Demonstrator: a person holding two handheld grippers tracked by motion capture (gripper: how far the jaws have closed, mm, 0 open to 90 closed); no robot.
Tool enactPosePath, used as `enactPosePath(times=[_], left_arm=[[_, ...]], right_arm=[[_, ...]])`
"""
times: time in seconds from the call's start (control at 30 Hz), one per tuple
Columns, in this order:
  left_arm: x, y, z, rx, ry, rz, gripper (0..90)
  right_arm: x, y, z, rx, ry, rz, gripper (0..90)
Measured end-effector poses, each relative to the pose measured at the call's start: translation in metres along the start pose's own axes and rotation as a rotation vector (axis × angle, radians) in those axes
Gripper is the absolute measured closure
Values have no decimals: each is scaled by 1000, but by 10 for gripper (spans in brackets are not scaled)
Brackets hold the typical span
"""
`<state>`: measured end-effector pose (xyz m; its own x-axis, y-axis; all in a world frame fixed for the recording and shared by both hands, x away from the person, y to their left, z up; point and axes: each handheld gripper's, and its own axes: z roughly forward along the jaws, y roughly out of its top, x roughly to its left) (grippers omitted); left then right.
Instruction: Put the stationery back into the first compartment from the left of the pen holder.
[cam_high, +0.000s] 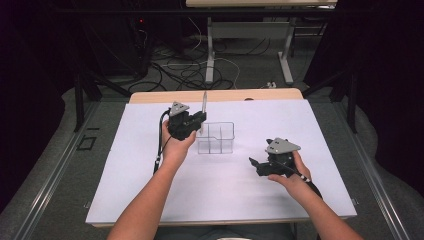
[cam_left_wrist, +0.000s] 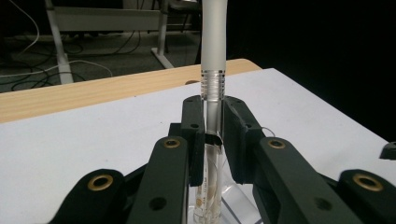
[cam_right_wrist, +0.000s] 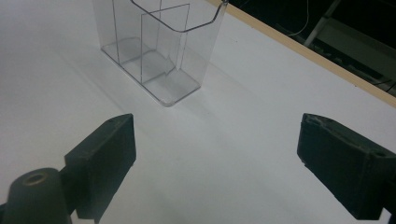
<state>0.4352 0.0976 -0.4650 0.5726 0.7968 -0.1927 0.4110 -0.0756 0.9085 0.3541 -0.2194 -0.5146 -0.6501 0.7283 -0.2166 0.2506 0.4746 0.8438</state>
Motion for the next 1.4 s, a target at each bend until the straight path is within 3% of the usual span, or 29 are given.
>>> enactPosePath(times=[0.27, 0.33, 0.63, 0.93, 0.97, 1.13, 1.27, 1.3, 1.4], left_arm=[[3, -12, 7, 50, 15, -24, 795], [4, -12, 8, 58, 9, -7, 795], [6, -12, 5, 84, 9, -8, 785], [4, -10, -10, 61, -30, 3, 631], [3, -10, -11, 60, -33, -3, 591], [2, -10, -22, 47, -22, 42, 366], [3, -9, -33, 44, -46, 22, 328], [3, -9, -36, 38, -62, 3, 312], [3, -9, -45, 25, -95, -3, 247]], right_arm=[[1, -1, 1, 11, 12, 5, 116], [1, -2, 2, 14, 14, 3, 117], [3, -2, 3, 20, 21, 4, 119], [3, -3, 3, 23, 22, 0, 125], [2, -3, 3, 23, 20, -1, 126], [1, -3, 3, 19, 17, 0, 128], [1, -3, 3, 25, 17, 9, 128], [1, -3, 3, 26, 14, 10, 128], [1, -3, 4, 25, 15, 10, 128]])
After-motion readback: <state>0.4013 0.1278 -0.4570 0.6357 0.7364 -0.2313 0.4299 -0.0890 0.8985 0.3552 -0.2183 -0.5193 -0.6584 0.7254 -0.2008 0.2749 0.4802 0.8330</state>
